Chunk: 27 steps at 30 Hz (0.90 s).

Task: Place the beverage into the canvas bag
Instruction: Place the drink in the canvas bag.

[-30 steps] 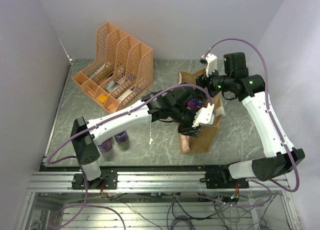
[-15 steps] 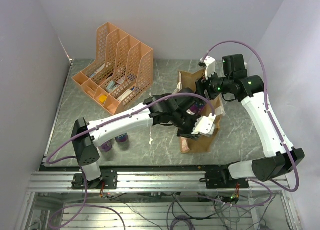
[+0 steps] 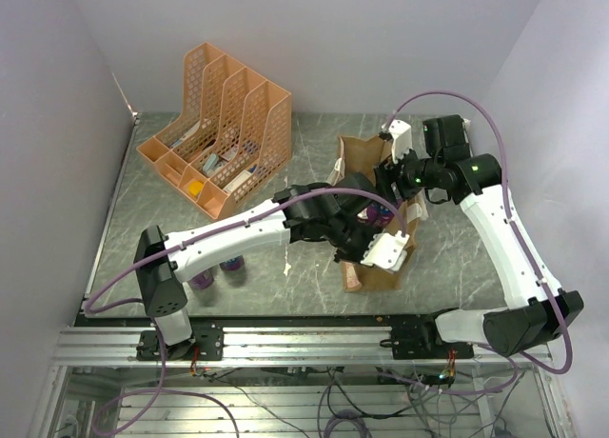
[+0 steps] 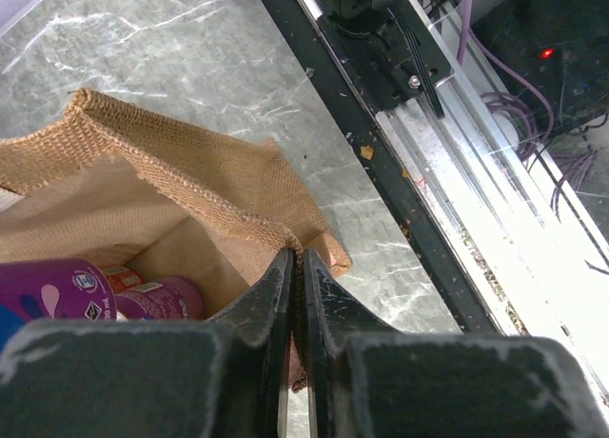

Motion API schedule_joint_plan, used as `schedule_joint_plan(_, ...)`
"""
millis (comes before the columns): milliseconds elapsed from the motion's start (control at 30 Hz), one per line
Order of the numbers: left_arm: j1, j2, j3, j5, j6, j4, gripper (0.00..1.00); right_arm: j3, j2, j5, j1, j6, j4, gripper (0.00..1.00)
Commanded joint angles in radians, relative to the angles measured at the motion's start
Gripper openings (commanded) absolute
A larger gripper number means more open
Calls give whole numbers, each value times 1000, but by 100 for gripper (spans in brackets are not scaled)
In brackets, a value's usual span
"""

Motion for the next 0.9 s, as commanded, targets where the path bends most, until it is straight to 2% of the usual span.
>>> schedule_joint_plan(0, -9, -5, -23, -20, 80, -55, 13, -21, -20, 67, -7, -67, 85, 12)
schedule_joint_plan(133, -8, 13, -15, -35, 129, -68, 9, -90, -40, 113, -6, -126, 138, 10)
schedule_joint_plan(433, 3, 40, -26, -32, 168, -62, 7, -217, -95, 175, -8, -162, 188, 9)
schedule_joint_plan(700, 12, 67, -27, -31, 212, -59, 7, -330, -146, 181, -10, -179, 300, 9)
schedule_joint_plan(867, 18, 75, -18, -8, 249, -73, 8, -387, -143, 134, -9, -165, 385, 9)
